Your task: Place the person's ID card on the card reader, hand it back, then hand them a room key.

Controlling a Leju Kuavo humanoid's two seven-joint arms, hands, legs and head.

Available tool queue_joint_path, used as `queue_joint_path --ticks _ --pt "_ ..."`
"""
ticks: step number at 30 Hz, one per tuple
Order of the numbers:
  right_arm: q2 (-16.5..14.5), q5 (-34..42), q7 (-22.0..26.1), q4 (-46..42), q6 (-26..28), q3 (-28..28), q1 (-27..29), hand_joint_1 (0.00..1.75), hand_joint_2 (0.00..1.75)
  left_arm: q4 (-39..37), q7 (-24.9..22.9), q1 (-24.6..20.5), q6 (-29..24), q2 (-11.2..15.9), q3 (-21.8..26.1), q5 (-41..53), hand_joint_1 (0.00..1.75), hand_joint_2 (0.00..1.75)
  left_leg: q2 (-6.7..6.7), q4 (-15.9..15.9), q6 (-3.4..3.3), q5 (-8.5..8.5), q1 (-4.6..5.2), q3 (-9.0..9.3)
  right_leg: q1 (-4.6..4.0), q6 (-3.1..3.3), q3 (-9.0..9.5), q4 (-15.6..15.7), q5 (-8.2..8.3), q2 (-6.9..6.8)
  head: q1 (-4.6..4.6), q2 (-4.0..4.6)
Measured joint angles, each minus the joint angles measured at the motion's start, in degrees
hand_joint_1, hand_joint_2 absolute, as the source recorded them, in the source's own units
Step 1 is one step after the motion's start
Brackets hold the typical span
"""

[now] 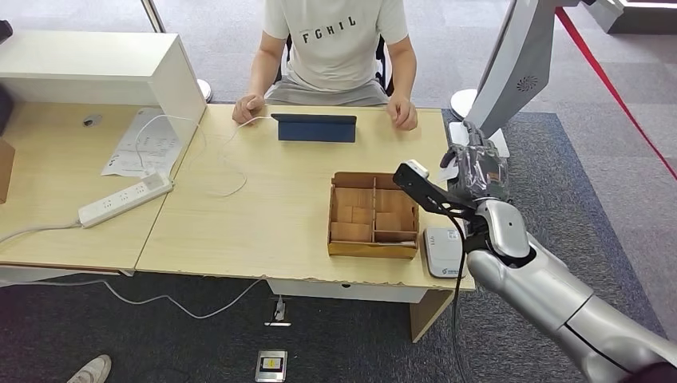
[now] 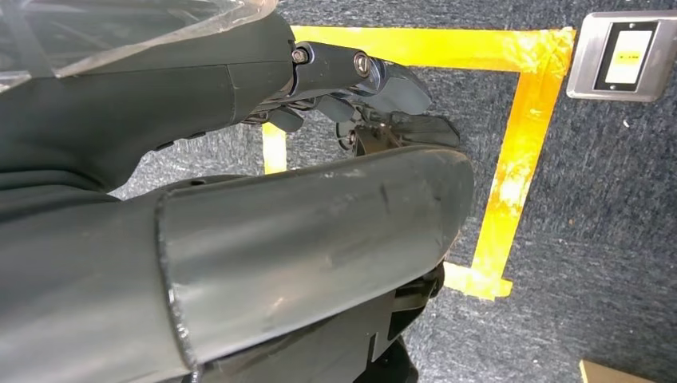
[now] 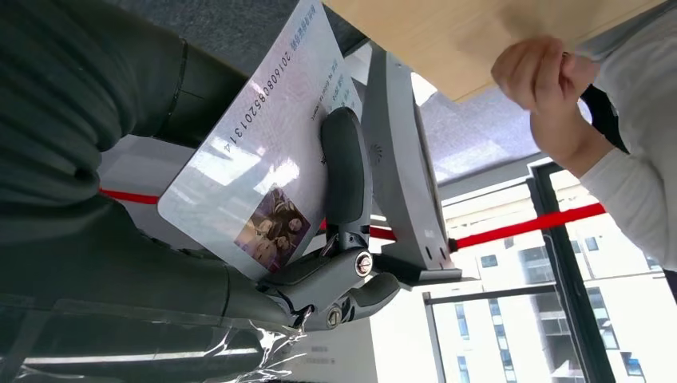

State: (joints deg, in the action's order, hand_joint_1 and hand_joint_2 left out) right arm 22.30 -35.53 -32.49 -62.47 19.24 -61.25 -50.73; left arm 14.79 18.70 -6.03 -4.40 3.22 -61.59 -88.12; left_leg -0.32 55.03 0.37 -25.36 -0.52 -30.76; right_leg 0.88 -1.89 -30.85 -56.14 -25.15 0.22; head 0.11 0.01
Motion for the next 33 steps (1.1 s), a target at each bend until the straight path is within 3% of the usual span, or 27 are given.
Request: queue_joint_path --ticks 12,25,26,27,29,30,31,33 --pt "-3.9 -1.0 1.0 3.1 1.1 -0.1 0.0 1.75 1.75 0.0 -0.5 -0.4 -0.9 -1.0 0.0 -0.8 0.00 0.00 0.00 0.0 0.00 0.00 0.00 0.00 0.01 0.00 -0.01 0.0 0.00 0.00 0.02 0.00" --pt "-4.1 -0.8 -1.1 4.8 1.0 0.0 0.0 1.75 1.75 0.0 -3.0 -1.3 -1.9 -1.3 -0.1 -0.2 0.00 0.00 0.00 0.0 0.00 0.00 0.00 0.01 0.01 0.00 -0.01 0.0 0.00 0.00 0.01 -0.01" --pt "-4.1 -0.7 -0.9 4.9 1.0 0.0 -0.1 1.66 1.75 0.0 -3.3 -1.3 -2.0 -1.3 -0.1 -0.2 0.00 0.00 0.00 0.0 0.00 0.00 0.00 0.01 0.01 0.00 -0.01 0.0 0.00 0.00 0.01 0.00" --pt "-4.1 -0.6 -0.7 5.1 1.0 0.0 -0.1 1.41 1.75 0.0 -3.7 -1.3 -2.2 -1.3 -0.1 -0.2 0.00 0.00 0.00 0.0 0.00 0.00 0.00 0.01 0.01 0.00 -0.02 0.0 0.00 0.00 0.01 0.00" --pt "-4.1 -0.4 -0.2 5.3 1.0 0.0 -0.1 0.54 1.75 0.0 -4.3 -1.3 -2.5 -1.3 -0.1 -0.3 0.00 0.00 0.00 0.0 0.00 0.00 0.00 0.01 0.00 0.00 -0.02 0.0 0.00 0.00 0.01 0.01" --pt "-4.1 -0.3 0.0 5.5 1.0 0.0 -0.2 0.18 1.75 0.0 -4.5 -1.3 -2.6 -1.3 -0.1 -0.3 0.00 0.00 0.00 0.0 0.00 0.00 0.00 0.00 0.00 0.00 -0.02 0.0 0.00 0.00 0.02 0.01" --pt "-4.1 -0.2 0.2 5.7 1.1 0.0 -0.2 0.00 1.31 0.0 -4.6 -1.3 -2.7 -1.3 -0.1 -0.4 0.00 0.00 0.00 0.0 0.00 0.00 0.00 0.00 0.00 0.00 -0.02 0.0 0.00 0.00 0.02 0.01" --pt "-4.1 0.0 0.5 6.0 1.1 0.0 -0.2 0.00 0.44 0.0 -4.9 -1.2 -2.8 -1.3 -0.1 -0.4 0.00 0.00 0.00 0.0 0.00 0.00 0.00 0.00 0.00 0.00 -0.02 0.0 0.00 0.00 0.02 0.01"
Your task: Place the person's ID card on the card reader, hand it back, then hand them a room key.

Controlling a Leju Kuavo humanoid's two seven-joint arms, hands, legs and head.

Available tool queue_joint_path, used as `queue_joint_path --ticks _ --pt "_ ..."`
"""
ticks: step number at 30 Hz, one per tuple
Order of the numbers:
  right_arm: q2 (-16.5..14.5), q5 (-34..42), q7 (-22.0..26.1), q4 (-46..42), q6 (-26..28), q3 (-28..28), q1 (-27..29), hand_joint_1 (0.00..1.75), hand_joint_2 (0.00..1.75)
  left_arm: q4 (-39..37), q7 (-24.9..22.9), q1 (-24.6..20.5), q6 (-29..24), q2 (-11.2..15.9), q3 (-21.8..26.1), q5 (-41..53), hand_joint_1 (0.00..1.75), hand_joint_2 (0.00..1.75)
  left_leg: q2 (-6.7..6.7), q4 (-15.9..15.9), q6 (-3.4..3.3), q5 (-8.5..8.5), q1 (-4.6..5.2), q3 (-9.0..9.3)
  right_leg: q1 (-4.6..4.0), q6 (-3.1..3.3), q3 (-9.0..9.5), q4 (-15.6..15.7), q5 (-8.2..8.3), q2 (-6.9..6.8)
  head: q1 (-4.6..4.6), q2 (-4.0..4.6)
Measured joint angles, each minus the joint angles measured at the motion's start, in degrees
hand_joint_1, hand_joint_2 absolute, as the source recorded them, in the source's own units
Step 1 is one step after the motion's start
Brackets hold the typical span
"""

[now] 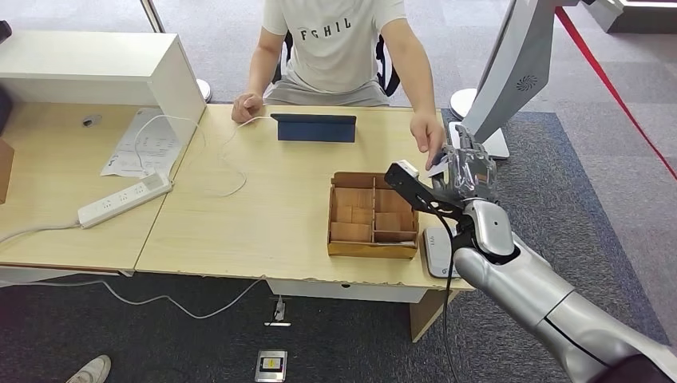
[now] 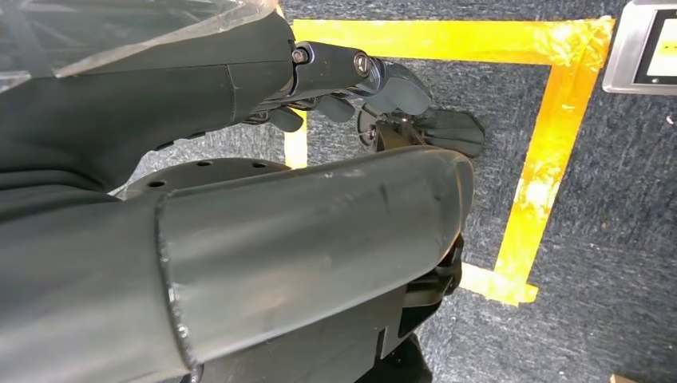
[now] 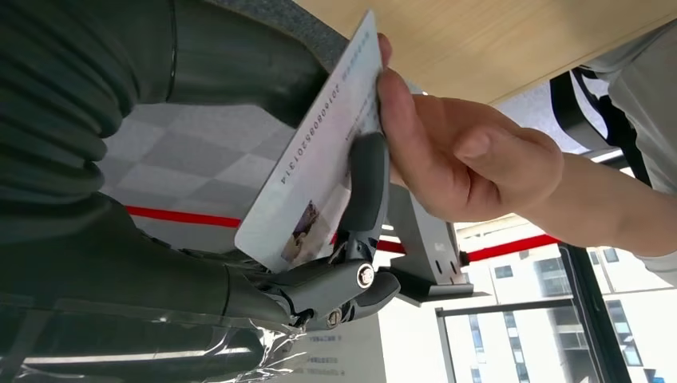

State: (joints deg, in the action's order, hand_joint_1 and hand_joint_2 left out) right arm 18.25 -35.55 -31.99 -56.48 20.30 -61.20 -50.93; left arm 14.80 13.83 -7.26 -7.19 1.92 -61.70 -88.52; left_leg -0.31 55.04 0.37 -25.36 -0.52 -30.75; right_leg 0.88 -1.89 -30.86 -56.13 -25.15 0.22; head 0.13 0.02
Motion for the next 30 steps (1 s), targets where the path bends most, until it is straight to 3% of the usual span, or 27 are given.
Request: queue_joint_path --ticks 1,15,19,24,30 --pt "0.0 0.1 0.2 0.2 0.0 0.0 0.0 0.00 0.00 0.0 -0.1 0.0 0.0 0.0 0.0 0.0 0.00 0.00 0.00 0.0 0.00 0.00 0.00 0.00 0.00 0.00 0.00 0.0 0.00 0.00 -0.01 0.01" --pt "0.6 0.3 0.7 1.3 -0.5 0.5 0.0 0.00 0.00 0.0 -0.8 0.3 0.0 0.1 -0.3 0.6 0.00 0.00 0.00 0.0 0.00 0.00 0.00 0.00 0.00 0.00 0.00 0.0 0.00 0.00 -0.01 0.01" --pt "1.3 0.8 1.4 0.2 -1.1 0.8 0.2 0.00 1.75 0.0 -0.9 0.6 -0.1 0.2 -0.3 0.2 0.00 0.00 0.00 0.0 0.00 0.00 0.00 0.01 0.00 0.00 -0.01 0.0 0.00 0.00 0.00 -0.01" --pt "4.5 5.2 0.9 -7.0 -0.7 2.6 3.0 0.00 1.75 -0.1 -1.3 1.3 -0.8 0.4 -0.3 -0.7 0.00 0.00 -0.01 0.0 0.00 -0.01 0.00 0.03 0.00 0.00 -0.01 0.0 0.00 0.00 -0.01 0.00" --pt "9.6 5.5 -1.1 -19.2 4.0 5.2 10.6 0.00 1.75 -0.1 -1.3 1.6 -2.3 0.6 -0.2 -1.5 0.00 0.00 -0.01 0.0 -0.02 -0.03 0.00 0.04 0.00 -0.02 0.01 0.1 -0.02 0.00 -0.01 0.00"
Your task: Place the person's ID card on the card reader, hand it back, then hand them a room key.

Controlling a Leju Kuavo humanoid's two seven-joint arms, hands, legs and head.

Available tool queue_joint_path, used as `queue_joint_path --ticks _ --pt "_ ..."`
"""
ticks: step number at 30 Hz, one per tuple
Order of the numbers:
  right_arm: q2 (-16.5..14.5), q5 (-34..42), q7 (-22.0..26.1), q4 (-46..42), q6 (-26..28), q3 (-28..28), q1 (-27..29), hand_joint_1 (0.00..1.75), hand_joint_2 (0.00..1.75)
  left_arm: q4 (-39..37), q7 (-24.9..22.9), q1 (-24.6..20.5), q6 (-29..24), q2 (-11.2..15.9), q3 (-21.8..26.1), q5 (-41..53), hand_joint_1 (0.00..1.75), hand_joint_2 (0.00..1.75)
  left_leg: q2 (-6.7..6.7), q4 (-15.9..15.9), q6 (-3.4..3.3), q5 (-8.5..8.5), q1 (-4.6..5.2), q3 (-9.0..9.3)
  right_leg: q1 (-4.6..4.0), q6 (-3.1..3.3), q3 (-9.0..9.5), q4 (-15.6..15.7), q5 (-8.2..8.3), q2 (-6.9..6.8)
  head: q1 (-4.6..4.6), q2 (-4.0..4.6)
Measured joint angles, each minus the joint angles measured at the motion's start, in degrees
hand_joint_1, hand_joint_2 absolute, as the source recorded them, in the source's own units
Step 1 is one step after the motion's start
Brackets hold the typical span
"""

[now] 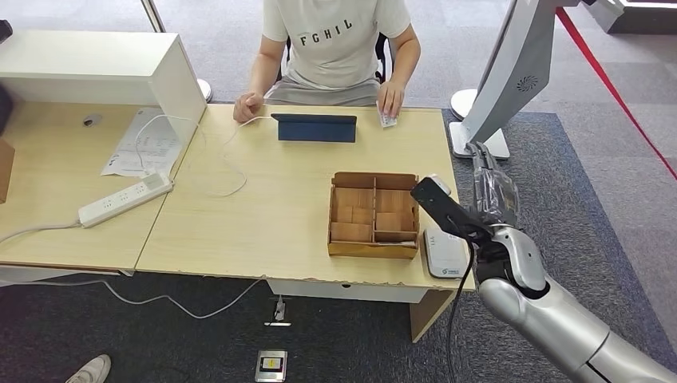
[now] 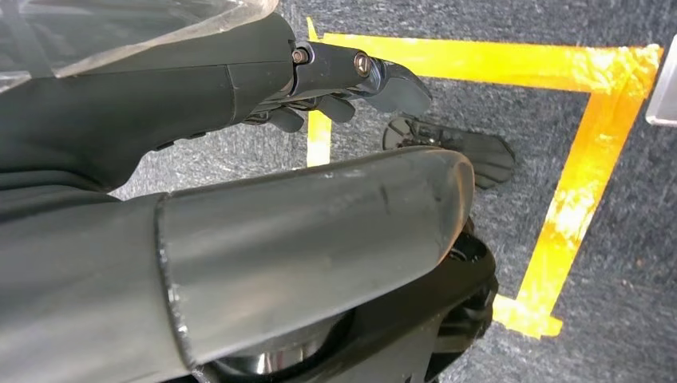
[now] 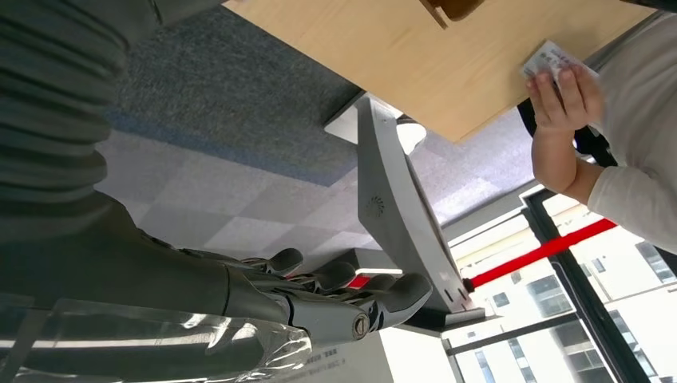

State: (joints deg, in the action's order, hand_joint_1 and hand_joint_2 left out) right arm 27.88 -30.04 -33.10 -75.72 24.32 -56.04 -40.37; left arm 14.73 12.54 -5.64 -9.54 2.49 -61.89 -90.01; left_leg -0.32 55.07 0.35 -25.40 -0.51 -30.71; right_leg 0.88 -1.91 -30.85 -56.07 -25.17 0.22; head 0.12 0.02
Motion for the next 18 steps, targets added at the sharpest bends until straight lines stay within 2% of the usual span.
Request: queue_joint_path --ticks 4,8,13,18 --pt "2.7 -2.1 -0.4 -7.9 2.1 1.5 6.4 0.00 1.75 0.0 0.3 0.2 -1.1 0.0 0.3 0.0 0.00 0.00 0.00 0.0 -0.01 -0.01 0.00 -0.01 0.00 -0.01 0.00 0.0 -0.01 0.00 0.01 0.01" --pt "3.8 -8.1 -0.6 -13.2 2.6 2.6 11.6 0.00 1.75 0.0 0.9 0.3 -1.9 0.0 0.5 0.0 0.00 0.00 0.00 0.0 -0.01 -0.01 -0.01 -0.01 -0.01 0.00 0.01 0.0 -0.01 0.00 0.01 0.00" --pt "3.7 -13.2 -0.2 -16.8 1.9 3.3 15.4 0.00 1.75 0.0 1.4 0.3 -2.0 -0.2 0.8 0.0 0.00 0.00 0.01 0.0 -0.01 -0.01 -0.01 -0.02 -0.01 0.00 0.01 0.0 -0.01 0.01 0.01 0.01" --pt "2.2 -17.6 -0.3 -18.1 -2.5 2.9 16.4 0.00 1.75 0.0 1.5 0.3 -1.6 -0.3 1.4 0.0 0.00 0.00 0.01 0.0 -0.01 -0.01 -0.01 -0.01 -0.01 0.00 0.03 0.0 -0.01 0.01 0.00 0.00"
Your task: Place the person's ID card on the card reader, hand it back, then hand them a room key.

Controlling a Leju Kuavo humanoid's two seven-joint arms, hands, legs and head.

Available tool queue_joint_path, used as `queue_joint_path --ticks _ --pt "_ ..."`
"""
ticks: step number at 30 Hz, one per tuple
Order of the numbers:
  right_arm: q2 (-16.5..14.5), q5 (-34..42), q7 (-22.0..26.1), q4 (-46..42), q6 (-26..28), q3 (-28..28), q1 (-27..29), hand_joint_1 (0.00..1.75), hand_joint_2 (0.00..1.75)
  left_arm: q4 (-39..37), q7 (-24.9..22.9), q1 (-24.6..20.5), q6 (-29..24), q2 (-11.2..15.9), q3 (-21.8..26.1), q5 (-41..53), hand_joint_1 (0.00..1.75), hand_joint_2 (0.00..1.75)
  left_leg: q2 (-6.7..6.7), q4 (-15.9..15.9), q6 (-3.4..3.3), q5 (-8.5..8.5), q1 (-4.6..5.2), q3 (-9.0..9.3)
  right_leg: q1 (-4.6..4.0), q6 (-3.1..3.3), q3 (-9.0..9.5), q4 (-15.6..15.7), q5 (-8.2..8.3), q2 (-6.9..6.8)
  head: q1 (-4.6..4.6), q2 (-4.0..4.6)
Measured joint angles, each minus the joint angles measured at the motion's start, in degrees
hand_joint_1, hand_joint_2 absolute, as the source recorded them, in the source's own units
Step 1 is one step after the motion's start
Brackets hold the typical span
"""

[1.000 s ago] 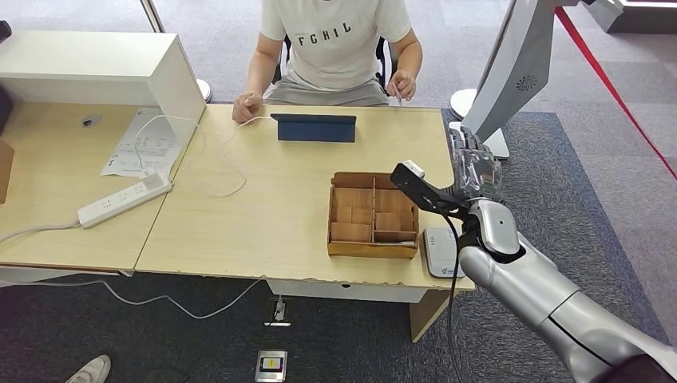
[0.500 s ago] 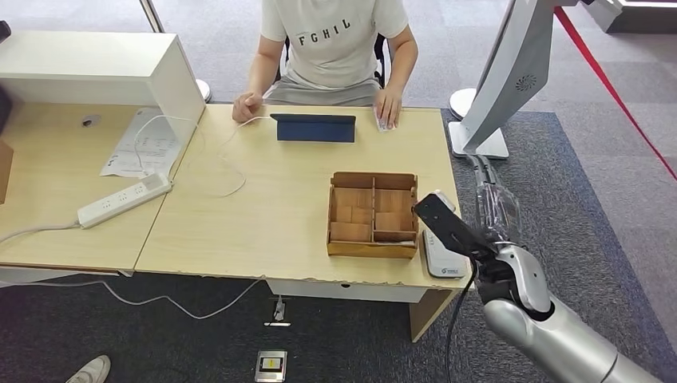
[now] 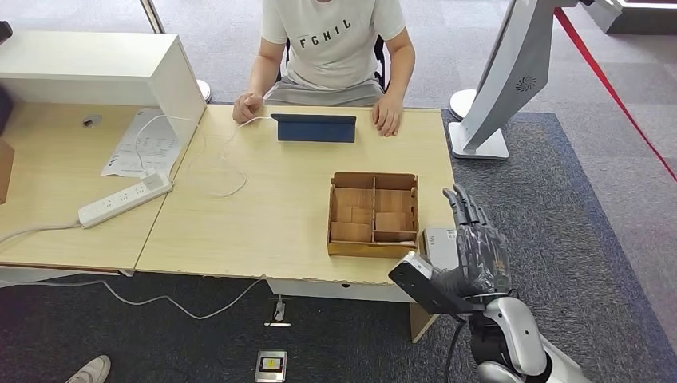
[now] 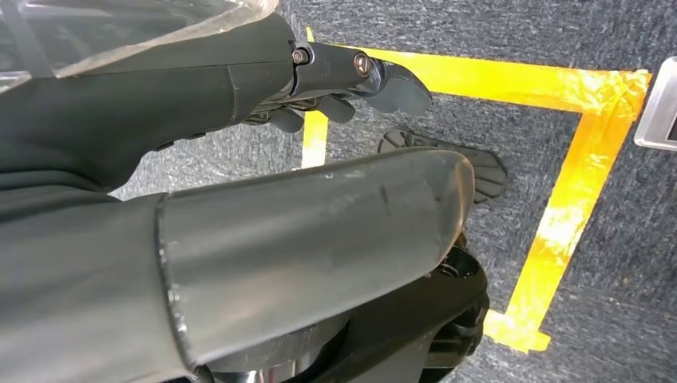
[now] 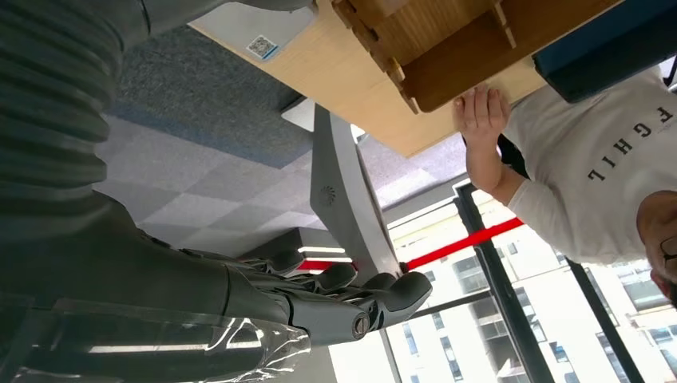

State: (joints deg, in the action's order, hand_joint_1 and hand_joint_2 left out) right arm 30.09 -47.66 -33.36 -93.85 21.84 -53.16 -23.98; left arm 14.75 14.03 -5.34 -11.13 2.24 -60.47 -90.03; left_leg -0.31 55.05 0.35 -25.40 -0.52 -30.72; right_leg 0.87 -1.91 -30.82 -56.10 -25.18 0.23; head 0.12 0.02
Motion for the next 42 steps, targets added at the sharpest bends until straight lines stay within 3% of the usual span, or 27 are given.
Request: queue_joint_path --ticks 12,26,42 --pt "-6.0 -3.2 1.1 2.3 -5.0 -2.7 -0.7 0.00 1.75 0.0 -0.1 -0.1 0.9 -0.1 0.6 0.0 0.00 0.00 0.00 0.0 0.00 0.00 -0.01 -0.02 -0.01 0.00 0.00 0.0 -0.01 0.00 0.00 0.01" --pt "-12.2 -12.8 2.3 14.4 -9.1 -3.9 -5.0 0.00 1.75 0.0 0.1 -0.2 2.1 -0.2 1.8 0.0 0.00 0.00 0.00 0.0 0.00 0.00 -0.01 -0.02 -0.01 0.00 0.00 0.0 -0.01 0.00 0.00 0.01" --pt "-16.2 -9.9 3.4 26.4 -11.2 -5.2 -9.0 0.00 1.75 -0.2 0.5 0.0 2.0 -0.2 3.5 0.0 0.00 0.00 0.00 0.0 0.01 0.00 -0.01 -0.04 -0.01 0.00 -0.02 0.0 -0.01 -0.01 -0.01 -0.01"
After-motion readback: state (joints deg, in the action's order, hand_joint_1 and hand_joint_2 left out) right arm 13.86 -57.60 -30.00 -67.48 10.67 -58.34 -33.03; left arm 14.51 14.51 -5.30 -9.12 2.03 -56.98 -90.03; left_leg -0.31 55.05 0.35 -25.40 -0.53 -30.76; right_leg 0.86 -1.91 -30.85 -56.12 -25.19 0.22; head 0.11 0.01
